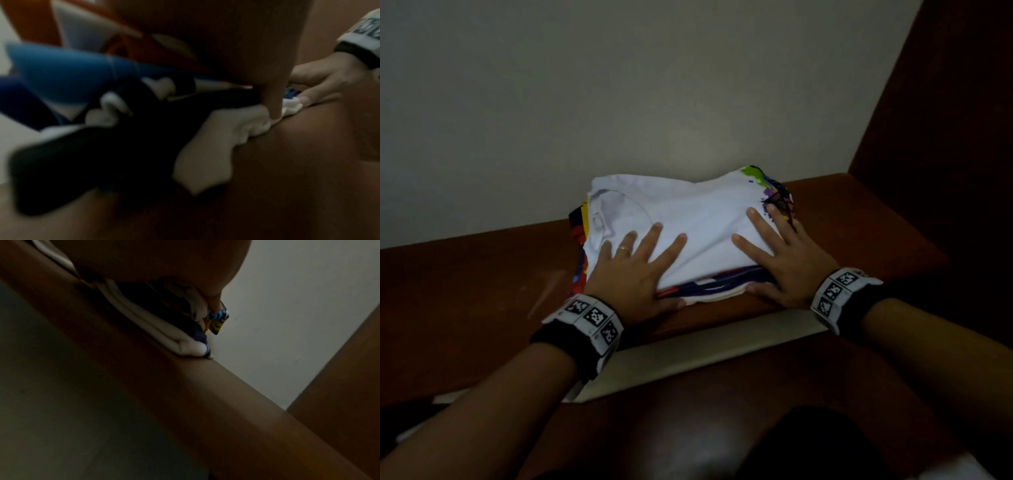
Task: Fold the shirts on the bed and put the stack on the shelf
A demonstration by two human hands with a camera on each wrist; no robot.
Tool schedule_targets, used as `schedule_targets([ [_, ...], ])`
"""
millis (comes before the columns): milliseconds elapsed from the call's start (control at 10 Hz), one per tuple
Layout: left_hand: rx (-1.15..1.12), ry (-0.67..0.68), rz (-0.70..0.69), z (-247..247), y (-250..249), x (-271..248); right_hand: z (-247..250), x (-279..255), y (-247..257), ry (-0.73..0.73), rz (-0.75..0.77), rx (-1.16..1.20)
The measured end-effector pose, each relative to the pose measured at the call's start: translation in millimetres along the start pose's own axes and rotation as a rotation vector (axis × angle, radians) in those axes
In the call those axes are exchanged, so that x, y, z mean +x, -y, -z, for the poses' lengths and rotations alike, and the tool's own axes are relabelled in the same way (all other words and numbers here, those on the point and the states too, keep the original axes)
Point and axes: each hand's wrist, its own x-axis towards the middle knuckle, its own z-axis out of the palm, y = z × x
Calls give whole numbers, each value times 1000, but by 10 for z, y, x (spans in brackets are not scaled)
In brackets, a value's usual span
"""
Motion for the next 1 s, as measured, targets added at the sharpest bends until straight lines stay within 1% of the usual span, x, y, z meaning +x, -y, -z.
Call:
schedule_targets([
  [200,-27,101,83,78,189,140,-19,277,-12,69,-23,30],
  [300,-31,152,119,140,190,176,32,337,-31,114,-39,50],
  [400,-28,169,136,183,170,174,149,356,-35,87,-41,41],
  [500,30,142,117,226,168,124,295,393,-17,10,-94,42],
  [600,81,139,113,275,184,46,372,418,40,-20,-118,77],
  [700,62,169,106,342,213,-15,410,407,105,-48,-146,139],
  [800,17,154,107,515,195,-58,529,433,150,34,-187,165],
  [900,6,75,164,703,181,-124,712,401,177,96,-220,199],
  [1000,-47,52,214,905,185,-220,888,327,201,264,-248,221],
])
